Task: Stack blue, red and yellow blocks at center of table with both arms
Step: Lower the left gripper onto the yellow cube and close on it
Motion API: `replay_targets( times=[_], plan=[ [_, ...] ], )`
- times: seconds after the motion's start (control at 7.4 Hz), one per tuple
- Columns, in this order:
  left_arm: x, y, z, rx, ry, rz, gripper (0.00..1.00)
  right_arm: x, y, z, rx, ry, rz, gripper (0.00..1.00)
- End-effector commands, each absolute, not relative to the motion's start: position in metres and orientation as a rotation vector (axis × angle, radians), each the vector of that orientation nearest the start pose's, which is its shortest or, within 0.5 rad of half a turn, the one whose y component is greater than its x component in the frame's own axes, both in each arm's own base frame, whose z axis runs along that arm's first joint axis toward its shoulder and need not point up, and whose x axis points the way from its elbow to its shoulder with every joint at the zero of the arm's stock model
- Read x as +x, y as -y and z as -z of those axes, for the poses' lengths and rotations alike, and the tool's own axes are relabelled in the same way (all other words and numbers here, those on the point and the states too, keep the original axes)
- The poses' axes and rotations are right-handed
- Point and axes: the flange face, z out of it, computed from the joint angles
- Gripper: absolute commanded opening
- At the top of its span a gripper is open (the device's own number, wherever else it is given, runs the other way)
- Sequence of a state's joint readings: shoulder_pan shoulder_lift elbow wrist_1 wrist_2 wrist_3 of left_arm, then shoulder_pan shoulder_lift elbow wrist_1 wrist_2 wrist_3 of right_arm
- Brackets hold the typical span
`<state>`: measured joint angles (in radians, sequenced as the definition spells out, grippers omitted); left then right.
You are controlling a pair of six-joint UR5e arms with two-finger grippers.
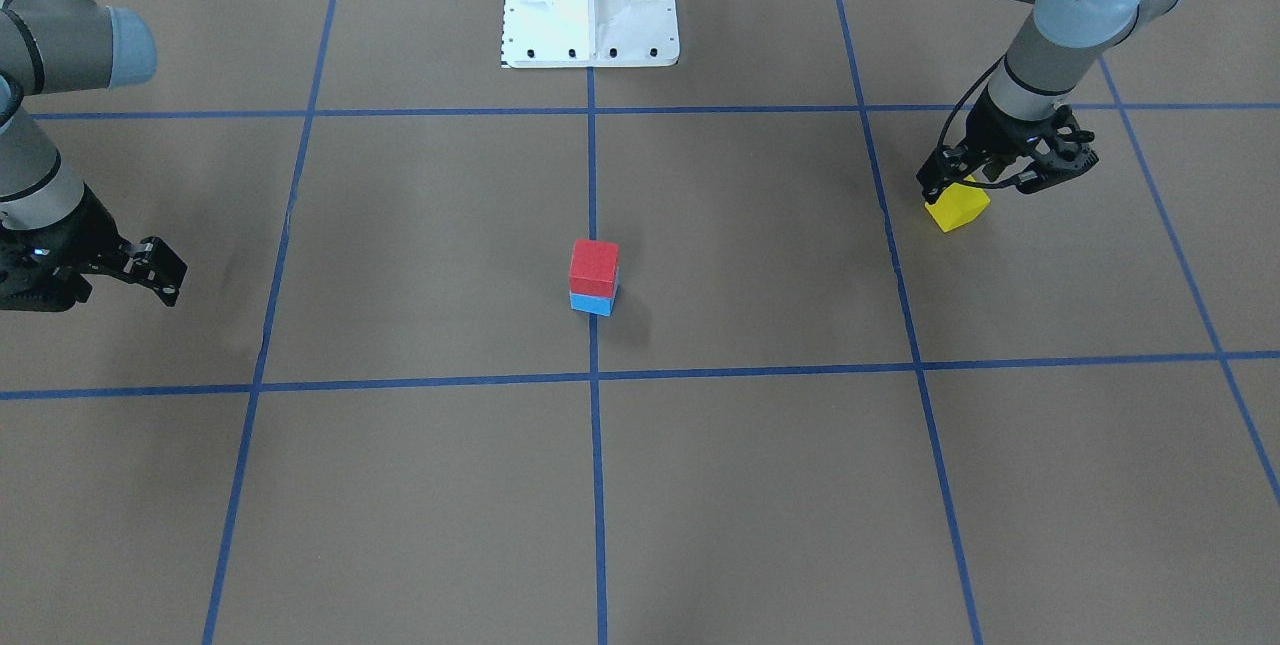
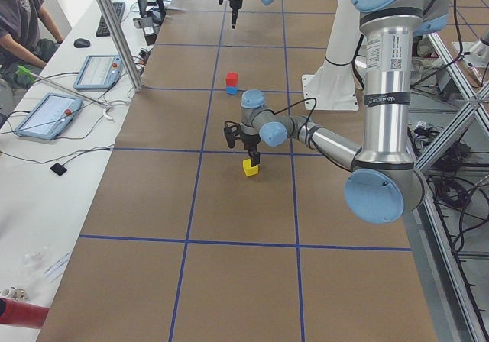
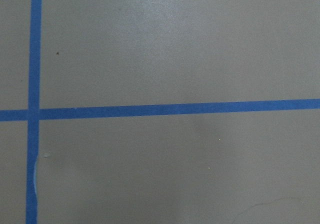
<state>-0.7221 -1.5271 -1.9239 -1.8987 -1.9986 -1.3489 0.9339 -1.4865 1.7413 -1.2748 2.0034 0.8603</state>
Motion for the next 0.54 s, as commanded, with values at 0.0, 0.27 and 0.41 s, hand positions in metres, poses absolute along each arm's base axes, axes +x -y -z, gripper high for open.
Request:
replay_targets(
  times=[0.0, 0.27, 0.41],
  plan=[
    [0.314, 0.397, -0.504, -0.083, -0.758, 0.345, 0.99, -0.252, 0.495, -0.511, 0.111, 0.679, -0.096, 1.0],
    [0.315, 0.399, -0.512, -0.086, -0.75, 0.344, 0.99, -0.252, 0.494, -0.51, 0.113, 0.681, -0.093, 1.0],
    [0.319, 0.399, -0.523, -0.098, -0.734, 0.346, 0.99, -0.252, 0.495, -0.51, 0.114, 0.681, -0.095, 1.0]
  ],
)
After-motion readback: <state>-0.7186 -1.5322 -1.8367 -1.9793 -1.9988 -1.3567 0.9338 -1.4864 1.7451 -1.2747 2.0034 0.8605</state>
